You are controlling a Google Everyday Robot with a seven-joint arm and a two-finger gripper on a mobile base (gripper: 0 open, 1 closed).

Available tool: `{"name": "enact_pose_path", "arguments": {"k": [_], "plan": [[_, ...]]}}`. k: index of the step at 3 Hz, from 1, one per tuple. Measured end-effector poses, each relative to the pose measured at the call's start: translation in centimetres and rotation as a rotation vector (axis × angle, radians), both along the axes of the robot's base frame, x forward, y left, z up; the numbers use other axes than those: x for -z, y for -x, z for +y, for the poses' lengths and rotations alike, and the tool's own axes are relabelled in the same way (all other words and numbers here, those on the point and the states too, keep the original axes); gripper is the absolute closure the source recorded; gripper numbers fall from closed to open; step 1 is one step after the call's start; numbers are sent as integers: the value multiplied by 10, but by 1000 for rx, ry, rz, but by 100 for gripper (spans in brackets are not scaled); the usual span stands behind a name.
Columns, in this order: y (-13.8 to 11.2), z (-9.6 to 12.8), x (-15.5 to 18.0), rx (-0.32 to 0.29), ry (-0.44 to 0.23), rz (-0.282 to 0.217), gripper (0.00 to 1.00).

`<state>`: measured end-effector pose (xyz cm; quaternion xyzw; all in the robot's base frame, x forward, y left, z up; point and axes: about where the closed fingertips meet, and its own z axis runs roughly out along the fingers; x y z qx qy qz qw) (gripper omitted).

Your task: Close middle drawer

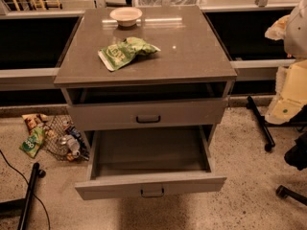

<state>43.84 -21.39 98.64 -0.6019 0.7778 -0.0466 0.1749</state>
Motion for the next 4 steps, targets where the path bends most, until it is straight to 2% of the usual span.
{"name": "enact_pose_path", "arguments": {"k": [1,2,3,4], "plan": [[0,0,0,0,0,0,0],[4,4,31,-28,-15,58,0],[12,11,81,-60,-50,140,0],[26,21,138,-62,-104,219,0]]}}
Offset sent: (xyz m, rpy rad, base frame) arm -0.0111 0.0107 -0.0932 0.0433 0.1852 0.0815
